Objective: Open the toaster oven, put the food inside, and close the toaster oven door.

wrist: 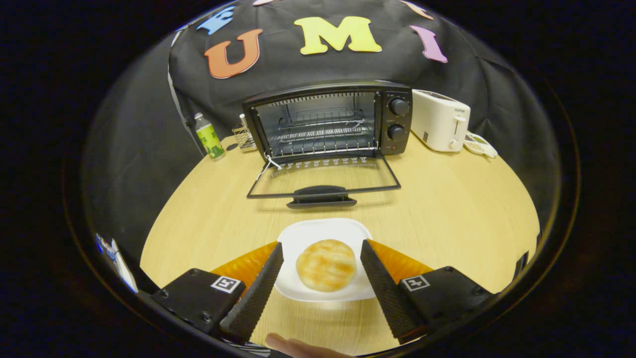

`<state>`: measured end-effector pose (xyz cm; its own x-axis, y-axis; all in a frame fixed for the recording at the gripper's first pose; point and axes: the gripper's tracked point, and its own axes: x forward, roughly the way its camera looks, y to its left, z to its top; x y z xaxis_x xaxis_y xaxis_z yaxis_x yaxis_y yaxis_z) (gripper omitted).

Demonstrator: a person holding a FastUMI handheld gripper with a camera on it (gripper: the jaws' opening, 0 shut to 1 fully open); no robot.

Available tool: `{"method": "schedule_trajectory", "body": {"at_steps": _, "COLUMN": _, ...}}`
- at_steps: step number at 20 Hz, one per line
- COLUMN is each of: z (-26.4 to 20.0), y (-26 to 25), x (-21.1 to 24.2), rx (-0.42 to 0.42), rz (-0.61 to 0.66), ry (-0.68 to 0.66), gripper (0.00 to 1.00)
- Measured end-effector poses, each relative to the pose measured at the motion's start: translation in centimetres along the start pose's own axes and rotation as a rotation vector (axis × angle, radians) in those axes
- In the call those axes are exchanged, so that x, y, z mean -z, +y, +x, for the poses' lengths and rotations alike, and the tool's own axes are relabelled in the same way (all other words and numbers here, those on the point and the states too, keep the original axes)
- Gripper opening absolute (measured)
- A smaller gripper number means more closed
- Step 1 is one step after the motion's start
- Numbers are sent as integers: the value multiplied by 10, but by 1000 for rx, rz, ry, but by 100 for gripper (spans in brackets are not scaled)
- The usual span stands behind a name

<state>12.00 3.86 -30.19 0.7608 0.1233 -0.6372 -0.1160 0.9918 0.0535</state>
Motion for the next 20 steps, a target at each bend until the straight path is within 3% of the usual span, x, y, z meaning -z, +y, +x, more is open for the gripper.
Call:
{"method": "schedule_trajectory", "body": {"at_steps": 5, "z": 1, "y": -6, "x": 5, "rx": 39, "rz": -29, "ry": -82, "gripper": 100}}
{"method": "schedule_trajectory", "body": {"at_steps": 13, "z": 19, "y": -8, "x": 33, "rx": 86, "rz": -31, "ry": -89, "gripper": 100}}
{"method": "schedule_trajectory", "body": {"at_steps": 18, "z": 31, "y": -5, "x": 49, "rx": 70, "rz": 4, "ry": -53, "gripper": 100}}
{"method": "schedule_trajectory", "body": {"at_steps": 20, "z": 33, "y": -13, "x": 52, "rx": 117, "rz": -11, "ry": -54, "gripper": 100}}
